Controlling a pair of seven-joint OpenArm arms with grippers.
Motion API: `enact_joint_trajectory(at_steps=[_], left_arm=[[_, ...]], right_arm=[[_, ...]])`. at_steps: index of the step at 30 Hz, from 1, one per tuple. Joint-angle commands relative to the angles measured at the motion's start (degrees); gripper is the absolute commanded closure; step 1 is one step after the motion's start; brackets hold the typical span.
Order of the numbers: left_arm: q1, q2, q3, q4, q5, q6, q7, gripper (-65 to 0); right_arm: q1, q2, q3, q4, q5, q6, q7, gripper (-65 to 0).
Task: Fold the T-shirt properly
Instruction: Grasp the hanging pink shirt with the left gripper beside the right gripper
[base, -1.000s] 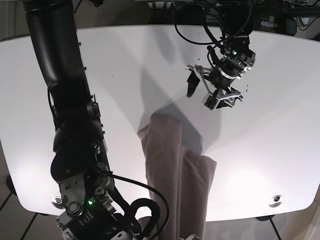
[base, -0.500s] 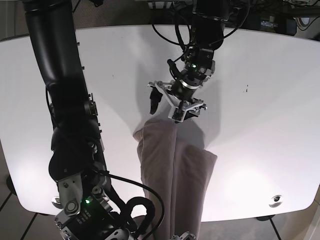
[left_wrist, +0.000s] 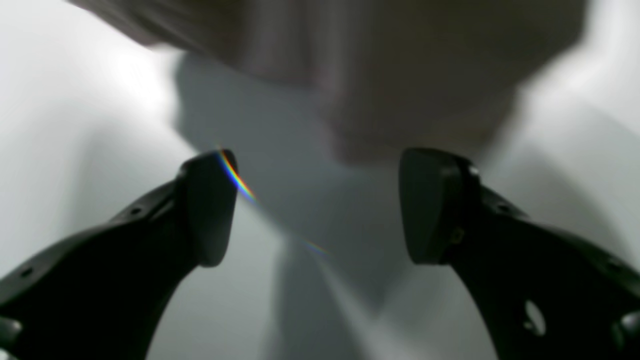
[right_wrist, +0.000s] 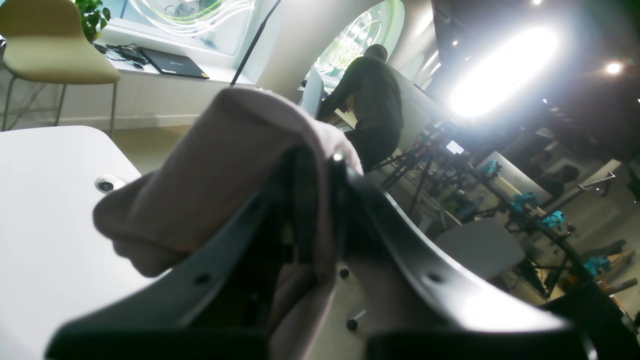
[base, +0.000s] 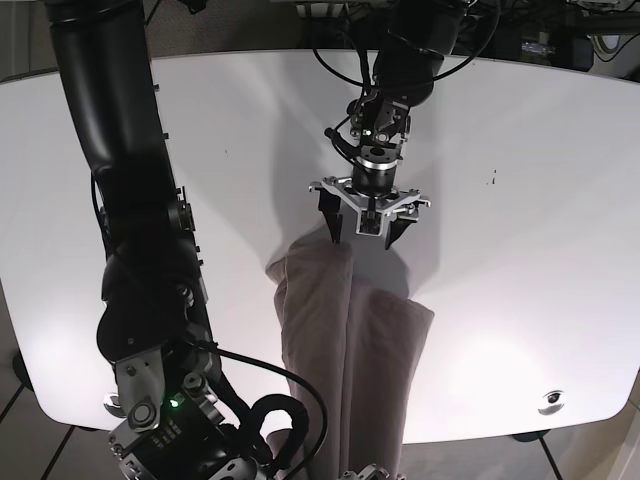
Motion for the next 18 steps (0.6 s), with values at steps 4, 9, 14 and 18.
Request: enact_joint_trajectory(at_steps=[4, 9, 14, 18], left_arm=[[-4.7, 1.2, 0.2, -4.4, 0.2, -9.1, 0.4, -46.8], [-7.7, 1.3, 0.3, -8.1, 0.2, -11.9, 0.5, -46.5], [-10.6, 1.5, 0.3, -12.2, 0.2, -11.9, 0.2, -46.5], [-12.5, 2.7, 0.3, -15.4, 0.2, -12.0, 0.1, -42.9]], right_arm=[[2.5, -0.3, 0.4, 0.7, -0.3, -0.52, 1.6, -2.1], [2.5, -0.3, 0.4, 0.7, -0.3, -0.52, 1.6, -2.1], [2.5, -0.3, 0.4, 0.7, -0.3, -0.52, 1.6, -2.1], [2.5, -0.2, 0.4, 0.7, -0.3, -0.52, 1.6, -2.1]])
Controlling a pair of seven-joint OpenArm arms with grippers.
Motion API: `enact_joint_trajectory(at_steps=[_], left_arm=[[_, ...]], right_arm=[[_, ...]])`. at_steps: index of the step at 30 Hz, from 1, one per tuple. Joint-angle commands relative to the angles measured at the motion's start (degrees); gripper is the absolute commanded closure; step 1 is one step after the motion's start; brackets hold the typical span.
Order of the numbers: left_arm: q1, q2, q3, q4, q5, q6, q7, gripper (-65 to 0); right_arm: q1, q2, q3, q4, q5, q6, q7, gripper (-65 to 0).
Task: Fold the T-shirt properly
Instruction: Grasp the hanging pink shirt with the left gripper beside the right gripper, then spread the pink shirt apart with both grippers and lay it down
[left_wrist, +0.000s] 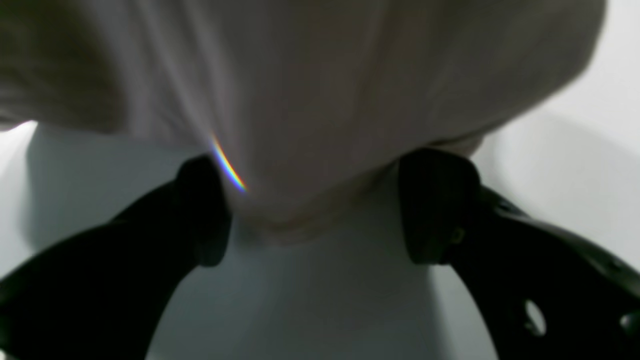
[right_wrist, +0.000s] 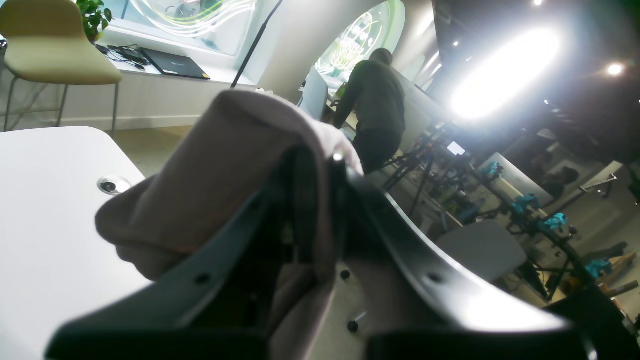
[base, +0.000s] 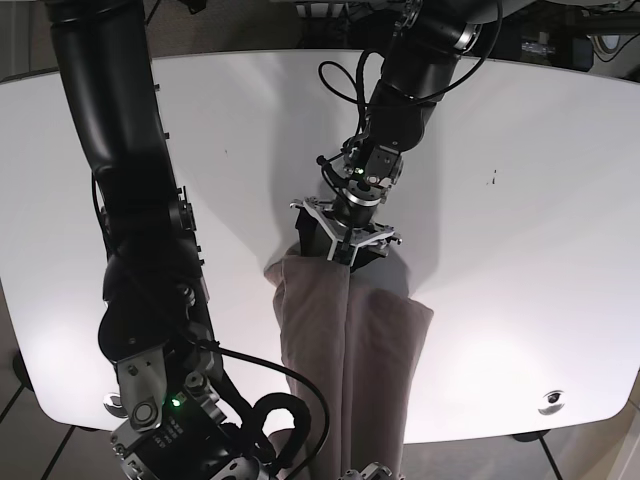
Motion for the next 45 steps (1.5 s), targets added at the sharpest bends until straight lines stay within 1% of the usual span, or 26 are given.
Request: enact_joint_trajectory(at_steps=[1, 2, 4, 5, 6, 8, 11, 14, 15, 17, 18, 20, 23, 24, 26, 27, 29, 30, 32, 34, 37, 38, 40, 41, 42, 45], left_arm=[[-0.8, 0.4, 0.1, 0.0, 0.4, 0.1, 0.3, -37.4], [-0.8, 0.4, 0.1, 0.0, 0.4, 0.1, 0.3, -29.0], [-0.8, 0.2, 0.2, 0.1, 0.6, 0.1, 0.4, -9.6], [-0.8, 0.2, 0.2, 0.1, 0.6, 0.1, 0.4, -1.7], [-0.8, 0.2, 0.2, 0.1, 0.5, 0.1, 0.4, 0.0], [-0.3, 0.1, -0.1, 1.3, 0.5, 0.1, 0.4, 0.0], [1.9, -2.4, -0.2, 6.1, 0.4, 0.1, 0.4, 0.0], [5.4, -4.7, -0.3, 14.4, 0.4, 0.1, 0.7, 0.0], [7.0, -6.4, -0.3, 17.6, 0.4, 0.1, 0.7, 0.0], [10.6, -9.7, -2.2, 24.4, 0.0, 0.1, 0.9, 0.0], [12.3, -10.7, -5.5, 27.8, -1.9, 0.0, 2.9, 0.0], [13.4, -12.2, -10.0, 32.8, -6.0, -0.5, 8.1, 0.0], [13.2, -16.6, -17.3, 41.0, -13.7, -5.5, 15.8, 0.0], [12.5, -17.3, -19.9, 42.9, -15.3, -6.7, 17.9, 0.0], [9.3, -18.7, -25.3, 45.5, -17.3, -8.4, 23.0, 0.0], [7.0, -19.5, -27.9, 46.4, -17.9, -9.4, 25.9, 0.0], [-1.2, -22.6, -35.1, 47.6, -18.6, -13.3, 34.1, 0.0], [-4.9, -23.8, -36.8, 47.5, -18.6, -15.1, 36.3, -0.8], [-12.4, -26.0, -39.9, 47.0, -18.3, -17.6, 40.6, -3.2], [-21.2, -29.0, -41.1, 45.5, -18.4, -19.3, 45.5, -4.0], [-29.5, -32.1, -41.2, 42.7, -18.6, -21.9, 48.6, -3.8], [-31.9, -32.4, -41.4, 42.2, -18.6, -22.5, 49.9, -3.6], [-32.1, -32.5, -41.5, 42.3, -18.6, -22.9, 50.9, -3.5], [-32.0, -32.6, -41.6, 42.9, -18.6, -23.4, 50.9, -2.8], [-31.5, -32.5, -41.6, 43.3, -18.5, -24.0, 51.0, -1.4], [-23.6, -32.3, -42.6, 45.5, -18.6, -24.8, 51.0, -0.6]], right_arm=[[2.6, 0.0, 0.4, 0.7, -0.3, -0.52, 1.6, -2.1], [2.6, 0.0, 0.4, 0.7, -0.3, -0.52, 1.7, -2.1], [2.6, 0.0, 0.5, 0.6, -0.3, -0.52, 1.7, -2.1], [2.6, 0.0, 0.5, 0.6, -0.3, -0.52, 1.7, -2.1], [2.6, 0.0, 0.5, 0.3, -0.3, -0.52, 1.7, -2.1], [2.7, 0.0, 0.6, -1.6, -0.4, -0.52, 1.8, -2.1], [2.7, 0.4, 1.2, -3.7, -0.4, -0.88, 2.3, -2.1], [2.7, 0.9, 2.4, -8.8, -0.5, -1.14, 5.4, -2.1], [2.8, 1.9, 2.4, -10.9, -0.8, -1.14, 6.4, -2.1], [3.0, 2.9, 2.4, -15.7, -4.3, -1.14, 10.2, -2.1], [3.1, 2.9, 2.4, -19.2, -7.1, -1.14, 12.6, -2.1], [3.2, 2.9, 2.4, -23.1, -10.1, -1.23, 15.6, -2.1], [3.3, 2.8, 2.4, -28.7, -12.3, -1.58, 19.0, -2.1], [3.3, 2.8, 2.4, -29.8, -12.3, -2.63, 19.7, -2.1], [3.3, 2.8, 2.4, -32.4, -12.1, -4.57, 21.4, -2.1], [3.5, 2.8, 2.4, -33.9, -12.1, -5.01, 22.5, -2.1], [4.1, 2.8, 2.4, -38.2, -12.1, -5.36, 25.3, -2.1], [4.1, 2.8, 3.2, -39.1, -12.1, -5.36, 25.8, -2.1], [4.9, 2.8, 6.4, -40.3, -12.1, -5.18, 25.9, -2.1], [6.1, 2.8, 8.4, -41.6, -12.1, -5.01, 25.8, -2.1], [7.1, 3.1, 11.2, -41.2, -12.1, -4.83, 25.2, -2.1], [7.1, 3.2, 12.3, -39.7, -12.1, -4.74, 22.8, -2.1], [4.9, 3.3, 14.4, -35.5, -12.0, -4.66, 18.8, -2.1], [3.1, 3.5, 15.0, -33.7, -12.0, -4.39, 18.1, -2.1], [1.3, 3.9, 15.3, -31.0, -12.0, -3.60, 17.3, -2.1], [-8.7, 4.2, 16.5, -19.2, -12.0, -2.72, 10.3, -2.1]])
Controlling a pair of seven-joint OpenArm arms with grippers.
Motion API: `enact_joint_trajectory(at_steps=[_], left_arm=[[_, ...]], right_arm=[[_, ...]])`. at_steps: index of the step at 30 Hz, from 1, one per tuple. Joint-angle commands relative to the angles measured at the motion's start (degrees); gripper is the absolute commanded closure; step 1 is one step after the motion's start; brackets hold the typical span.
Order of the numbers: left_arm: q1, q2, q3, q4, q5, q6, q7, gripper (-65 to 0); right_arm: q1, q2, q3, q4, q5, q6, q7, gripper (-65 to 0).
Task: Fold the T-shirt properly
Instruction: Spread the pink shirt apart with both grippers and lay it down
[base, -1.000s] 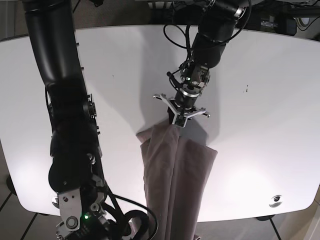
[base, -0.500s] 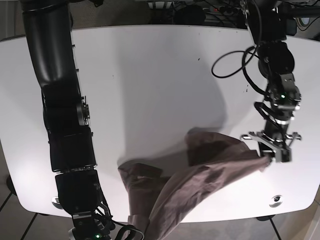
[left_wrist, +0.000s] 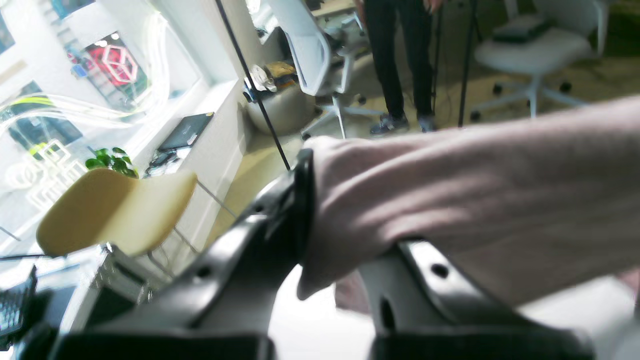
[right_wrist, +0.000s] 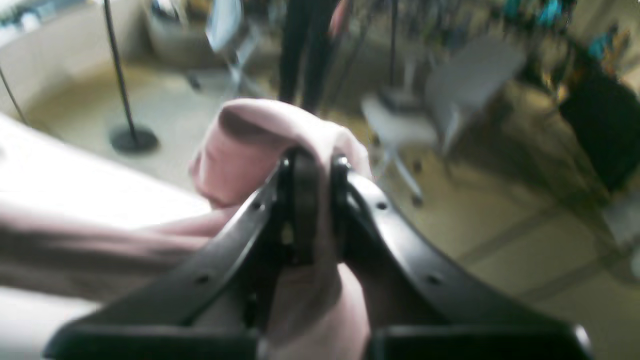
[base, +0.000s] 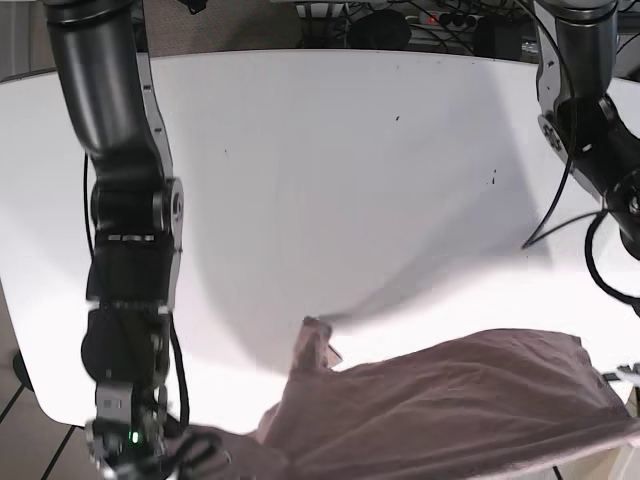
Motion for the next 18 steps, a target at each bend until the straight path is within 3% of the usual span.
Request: enact_joint_trajectory(at_steps=[1, 5, 10, 18], left_arm=[[3.9, 0.0, -2.1, 2.0, -0.3, 0.1, -1.2, -0.6], [19.3, 3.5, -6.5, 7.3, -0.3, -4.4, -1.1, -0.4], [35.0, 8.2, -11.6, 10.8, -0.3, -5.2, -1.1, -0.4], [50.1, 10.6, -14.4, 12.3, -0.3, -5.3, -1.3, 0.0]], right_arm=[[-3.9, 0.2, 1.5, 7.4, 0.3, -0.03, 0.0, -2.1], [-24.4, 0.9, 3.6, 23.0, 0.3, -0.30, -5.6, -2.1], [-45.8, -2.0, 11.1, 31.7, 0.3, -0.21, -5.8, -2.1], [-60.9, -11.4, 26.1, 33.0, 0.4, 0.14, -5.8, -2.1]])
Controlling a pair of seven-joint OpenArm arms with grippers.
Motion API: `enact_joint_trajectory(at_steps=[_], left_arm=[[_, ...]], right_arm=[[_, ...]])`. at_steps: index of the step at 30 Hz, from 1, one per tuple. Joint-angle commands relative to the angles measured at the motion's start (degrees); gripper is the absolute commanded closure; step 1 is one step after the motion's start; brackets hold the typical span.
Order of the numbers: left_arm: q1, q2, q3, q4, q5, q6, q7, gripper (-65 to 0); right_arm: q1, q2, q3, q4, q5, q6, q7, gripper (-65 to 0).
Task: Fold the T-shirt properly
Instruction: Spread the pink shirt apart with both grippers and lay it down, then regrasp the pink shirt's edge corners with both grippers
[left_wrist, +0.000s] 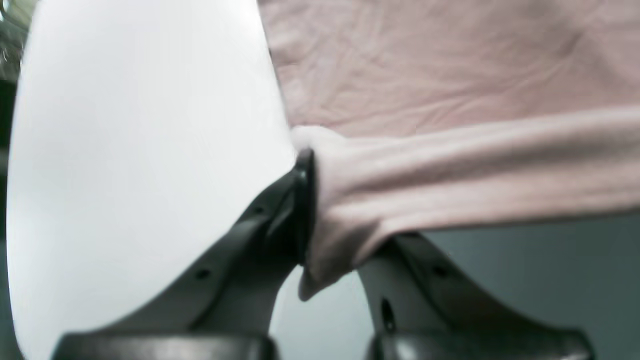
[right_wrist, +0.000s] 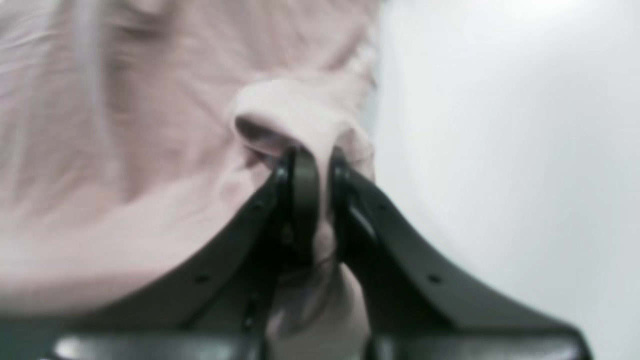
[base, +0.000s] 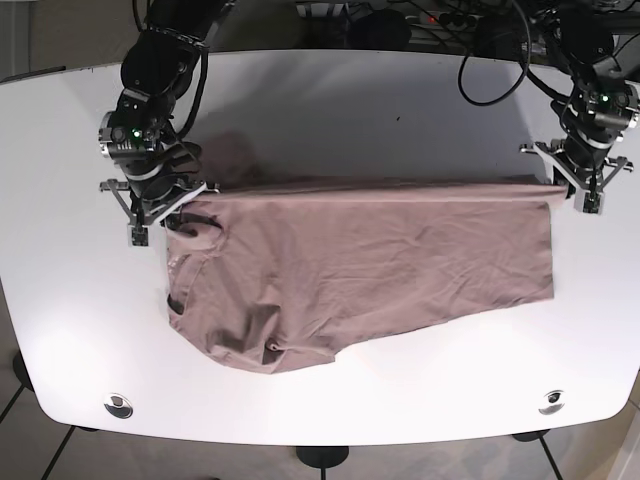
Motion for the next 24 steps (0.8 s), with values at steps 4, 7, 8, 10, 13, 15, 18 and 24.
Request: enact_joint_trajectory(at_steps=[4, 7, 8, 10, 13, 15, 18, 24], left_arm=[[3.3, -0.2, -4.3, 1.9, 0.8, -2.8, -1.5, 0.0], [3.8, 1.3, -7.0, 1.9, 0.9, -4.0, -1.6, 0.0], [4.0, 1.3, -7.5, 1.9, 0.9, -4.3, -1.6, 0.0], [5.4, 1.3, -8.2, 1.9, 0.9, -4.7, -1.6, 0.0], [5.9, 1.1, -8.5, 1.9, 0.9, -4.7, -1.6, 0.0], [6.7, 1.0, -8.5, 1.9, 0.9, -4.7, -1.6, 0.0], [6.9, 1.0, -8.5, 1.9, 0.9, -4.7, -1.6, 0.0], [7.0, 0.9, -8.6, 1.9, 0.9, -4.7, -1.6, 0.0]], right_arm=[[-4.9, -1.1, 5.7, 1.0, 9.3, 0.16, 1.3, -2.1], [-7.7, -1.0, 6.2, 1.0, 13.5, 0.16, 1.3, -2.1], [-8.5, -1.0, 6.2, 1.0, 14.4, 0.16, 1.3, -2.1], [-9.8, -1.0, 6.2, 1.0, 15.4, 0.16, 1.3, -2.2], [-11.0, -1.0, 8.5, 1.1, 18.8, 0.16, 1.6, -2.5], [-10.8, -1.0, 11.0, 1.0, 21.0, 0.16, 1.4, -2.7], [-11.0, -1.0, 13.0, 1.4, 22.0, 0.16, 1.4, -6.3], [-11.2, -1.0, 21.0, 1.5, 25.6, 0.69, 1.3, -40.9]])
